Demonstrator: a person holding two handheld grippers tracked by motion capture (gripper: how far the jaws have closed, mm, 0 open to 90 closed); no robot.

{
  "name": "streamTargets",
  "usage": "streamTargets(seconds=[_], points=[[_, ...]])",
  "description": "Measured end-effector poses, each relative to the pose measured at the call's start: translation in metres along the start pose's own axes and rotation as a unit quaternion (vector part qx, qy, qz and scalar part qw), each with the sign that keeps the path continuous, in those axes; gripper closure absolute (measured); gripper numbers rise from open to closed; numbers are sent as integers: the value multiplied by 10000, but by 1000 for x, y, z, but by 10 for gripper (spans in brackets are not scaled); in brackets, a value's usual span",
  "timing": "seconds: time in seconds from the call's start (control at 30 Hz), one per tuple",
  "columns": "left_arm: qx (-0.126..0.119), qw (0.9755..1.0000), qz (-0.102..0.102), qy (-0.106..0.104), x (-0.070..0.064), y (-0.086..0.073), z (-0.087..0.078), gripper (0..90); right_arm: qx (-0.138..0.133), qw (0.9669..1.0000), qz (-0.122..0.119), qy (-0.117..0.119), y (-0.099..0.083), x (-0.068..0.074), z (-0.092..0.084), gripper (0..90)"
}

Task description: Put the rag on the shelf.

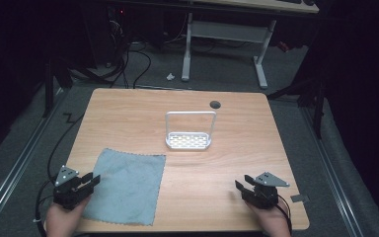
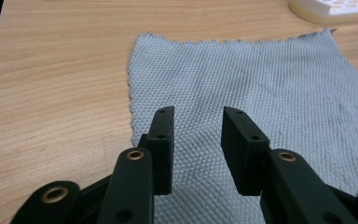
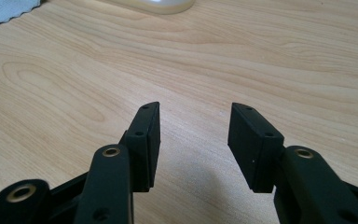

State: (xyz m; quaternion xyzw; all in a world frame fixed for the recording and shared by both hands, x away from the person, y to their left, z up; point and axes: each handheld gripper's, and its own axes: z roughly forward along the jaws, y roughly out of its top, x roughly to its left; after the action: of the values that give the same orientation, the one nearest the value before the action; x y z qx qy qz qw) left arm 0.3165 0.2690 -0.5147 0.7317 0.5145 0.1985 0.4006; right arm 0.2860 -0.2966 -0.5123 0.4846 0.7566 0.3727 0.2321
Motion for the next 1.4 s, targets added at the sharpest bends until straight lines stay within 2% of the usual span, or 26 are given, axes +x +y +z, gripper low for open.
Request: streamTargets(seconds=[0.23,0.33,0.37,0.4,0.43,0.47,0.5,0.53,0.57,0.6,0.67,0.77,0.8,0.83,0.87,0.9,0.97,1.07,1.1,1.13,1.2,1.27,1.3,1.33,1.4], points=[[48,10000,-3,-29,-2,-1,2,630,-55,10000,-13,-4,-1,-2,-2,543],[76,9999,55,-61,-5,-1,2,617,-52,10000,-30,15,-1,-2,-1,541],[76,9999,55,-61,-5,-1,2,648,-52,10000,-30,15,-1,-2,-1,541],[139,9997,131,-168,-6,-1,3,728,-21,10000,-43,14,-1,-1,0,540],[194,9994,213,-185,-8,-1,4,728,-21,10000,-43,14,-1,-1,0,540],[463,9977,488,-91,-15,0,8,848,-19,10000,-74,26,-1,-1,1,540],[463,9977,488,-91,-15,0,8,873,-19,10000,-81,23,-1,-1,1,540],[686,9952,702,-29,-21,-1,13,895,-29,10000,-91,23,-1,-1,0,540],[686,9952,702,-29,-21,-1,13,897,-29,10000,-91,23,-1,-1,0,540],[779,9931,871,-27,-26,-4,18,897,-37,10000,-81,28,-1,-1,-1,540],[774,9931,877,-35,-28,-4,19,897,-48,9999,-86,36,-1,-1,-1,540],[767,9923,964,-153,-36,-4,21,898,-46,9999,-86,38,-1,-1,-1,540],[761,9911,1067,-235,-43,-4,22,897,-35,10000,-73,46,-1,0,0,540],[761,9911,1067,-235,-43,-4,22,897,-35,10000,-73,46,-1,0,0,540],[777,9900,1130,-324,-51,-4,24,897,-37,9999,-92,57,-1,0,1,540],[777,9900,1130,-324,-51,-4,24,897,-37,9999,-92,57,-1,0,1,540],[757,9888,1165,-541,-62,-4,27,897,-40,9999,-100,65,-1,0,1,540],[751,9876,1214,-656,-71,-3,30,896,-33,10000,-80,49,-1,0,1,540],[756,9866,1244,-735,-75,-3,31,896,-36,10000,-72,58,-1,0,1,542],[766,9847,1292,-888,-86,-2,34,896,-43,9999,-72,83,-1,0,2,547],[781,9838,1309,-941,-91,-2,36,896,-29,9999,-77,109,-1,1,3,553],[824,9819,1351,-1037,-102,0,39,895,-37,9999,-95,132,-1,2,4,563],[843,9806,1341,-1150,-109,1,42,880,-76,9996,-163,230,1,7,5,576],[861,9795,1341,-1230,-113,2,43,880,-76,9996,-163,230,1,7,5,576],[849,9775,1431,-1295,-123,3,44,848,-81,9993,-223,273,2,14,7,586]])
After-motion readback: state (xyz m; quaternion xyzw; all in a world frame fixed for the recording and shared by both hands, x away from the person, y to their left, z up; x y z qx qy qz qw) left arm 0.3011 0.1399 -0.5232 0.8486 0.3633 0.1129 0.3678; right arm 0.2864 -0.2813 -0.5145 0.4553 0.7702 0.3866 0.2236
